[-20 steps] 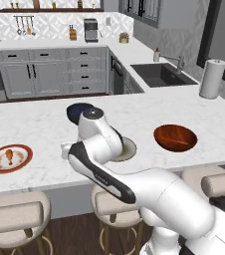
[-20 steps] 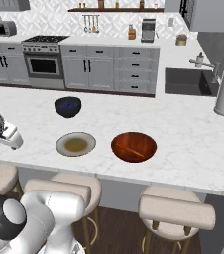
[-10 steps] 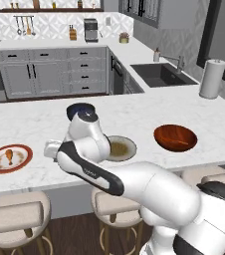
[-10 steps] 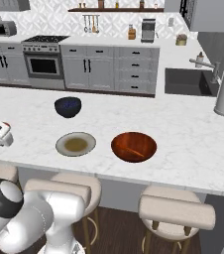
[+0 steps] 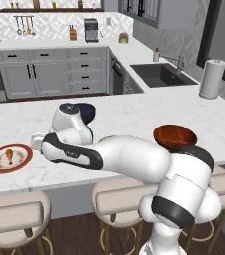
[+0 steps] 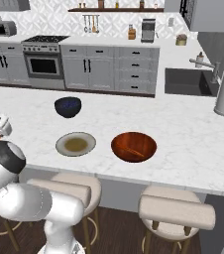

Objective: Pick the chicken drumstick and carrot from their plates and place them in the bowl. Then put the bowl in the fridge.

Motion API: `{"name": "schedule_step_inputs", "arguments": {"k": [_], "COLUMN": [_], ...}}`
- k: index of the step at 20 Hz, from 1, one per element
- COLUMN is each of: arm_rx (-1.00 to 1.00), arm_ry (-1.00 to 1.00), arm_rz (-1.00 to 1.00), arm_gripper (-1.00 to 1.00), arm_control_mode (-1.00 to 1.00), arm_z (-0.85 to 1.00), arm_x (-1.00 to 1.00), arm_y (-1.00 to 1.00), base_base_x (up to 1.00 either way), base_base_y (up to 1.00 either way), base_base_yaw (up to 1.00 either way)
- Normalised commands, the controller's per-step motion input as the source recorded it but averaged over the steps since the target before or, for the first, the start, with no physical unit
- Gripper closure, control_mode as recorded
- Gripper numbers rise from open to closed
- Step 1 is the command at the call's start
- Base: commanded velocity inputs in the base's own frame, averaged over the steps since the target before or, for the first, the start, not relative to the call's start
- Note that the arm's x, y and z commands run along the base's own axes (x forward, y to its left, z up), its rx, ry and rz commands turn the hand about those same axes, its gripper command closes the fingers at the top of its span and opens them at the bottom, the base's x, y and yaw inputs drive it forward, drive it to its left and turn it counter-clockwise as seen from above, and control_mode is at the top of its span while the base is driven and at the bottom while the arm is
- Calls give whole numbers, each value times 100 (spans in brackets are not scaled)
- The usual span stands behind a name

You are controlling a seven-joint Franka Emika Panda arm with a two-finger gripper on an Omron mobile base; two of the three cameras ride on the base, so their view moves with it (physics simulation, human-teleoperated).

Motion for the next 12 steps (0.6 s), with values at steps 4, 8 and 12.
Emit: {"name": "schedule_step_inputs", "arguments": {"k": [4,8,12], "arm_rx": [-7,-3,-1], "arm_ry": [0,-1,-5], "arm_rz": [0,0,0], "arm_gripper": [-100,-100,-100], "arm_control_mode": [-100,-100,-100], "arm_z": [-11,-22,-18], "arm_x": [30,31,12], "arm_y": [97,57,45], "base_base_x": [0,0,0], "base_base_y": [0,0,0], "base_base_yaw": [0,0,0]}}
